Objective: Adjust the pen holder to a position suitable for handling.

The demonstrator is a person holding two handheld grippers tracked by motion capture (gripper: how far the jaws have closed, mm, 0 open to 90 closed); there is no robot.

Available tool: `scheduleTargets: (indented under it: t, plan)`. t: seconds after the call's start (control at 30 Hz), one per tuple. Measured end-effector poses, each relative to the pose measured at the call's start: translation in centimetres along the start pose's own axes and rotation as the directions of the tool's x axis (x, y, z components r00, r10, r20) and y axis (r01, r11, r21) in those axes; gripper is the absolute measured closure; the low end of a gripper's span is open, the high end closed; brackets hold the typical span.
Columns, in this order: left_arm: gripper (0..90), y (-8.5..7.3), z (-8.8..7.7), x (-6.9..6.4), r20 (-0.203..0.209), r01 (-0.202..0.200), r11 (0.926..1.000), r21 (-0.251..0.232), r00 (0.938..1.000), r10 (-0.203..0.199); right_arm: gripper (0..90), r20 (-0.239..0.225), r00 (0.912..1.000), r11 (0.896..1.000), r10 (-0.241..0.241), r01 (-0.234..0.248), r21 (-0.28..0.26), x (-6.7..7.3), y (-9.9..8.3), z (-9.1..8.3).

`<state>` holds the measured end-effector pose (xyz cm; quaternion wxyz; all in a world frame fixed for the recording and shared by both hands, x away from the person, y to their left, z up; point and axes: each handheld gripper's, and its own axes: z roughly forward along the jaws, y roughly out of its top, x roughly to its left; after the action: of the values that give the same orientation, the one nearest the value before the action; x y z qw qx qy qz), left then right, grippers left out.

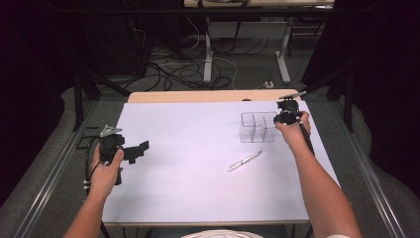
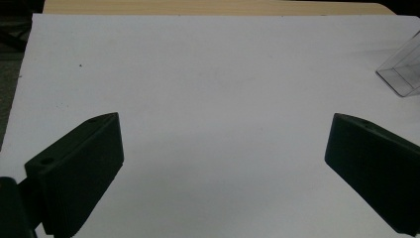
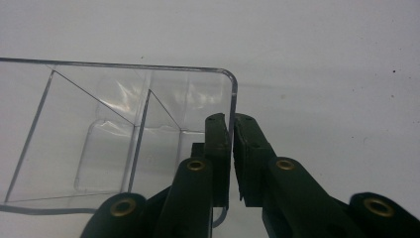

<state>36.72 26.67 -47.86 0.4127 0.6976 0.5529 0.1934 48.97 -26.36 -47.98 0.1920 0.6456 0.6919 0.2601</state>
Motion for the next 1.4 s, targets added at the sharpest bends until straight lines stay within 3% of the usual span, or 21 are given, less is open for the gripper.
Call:
scheduleTargets:
  t: [0.3, 0.53, 0.73, 1.07, 1.4]
  plan:
    - [1.5, 0.0, 0.0, 0.0, 0.000, 0.000, 1.0000, 0.000, 1.0000, 0.000, 87.2, 0.005, 0.9983, 0.998, 0.057, -0.058, 0.011, 0.1, 0.0, -0.1]
    - [1.5, 0.0, 0.0, 0.0, 0.001, -0.002, 1.0000, 0.007, 1.0000, 0.002, 87.3, 0.000, 0.9988, 0.999, 0.050, -0.050, 0.020, 0.5, -0.1, -0.3]
    - [1.5, 0.0, 0.0, 0.0, -0.001, -0.008, 0.9999, 0.010, 1.0000, 0.008, 87.8, -0.005, 0.9997, 0.999, 0.022, -0.022, 0.026, 1.9, -0.3, -0.2]
    - [1.5, 0.1, -0.1, 0.1, -0.001, -0.002, 1.0000, 0.006, 1.0000, 0.002, 87.6, -0.026, 0.9992, 0.997, 0.031, -0.029, 0.071, 4.1, -0.3, -0.4]
    - [1.5, 0.1, -0.1, 0.1, 0.001, -0.002, 1.0000, 0.004, 1.0000, 0.002, 87.9, -0.010, 0.9992, 0.994, 0.038, -0.036, 0.108, 6.5, -0.3, -0.5]
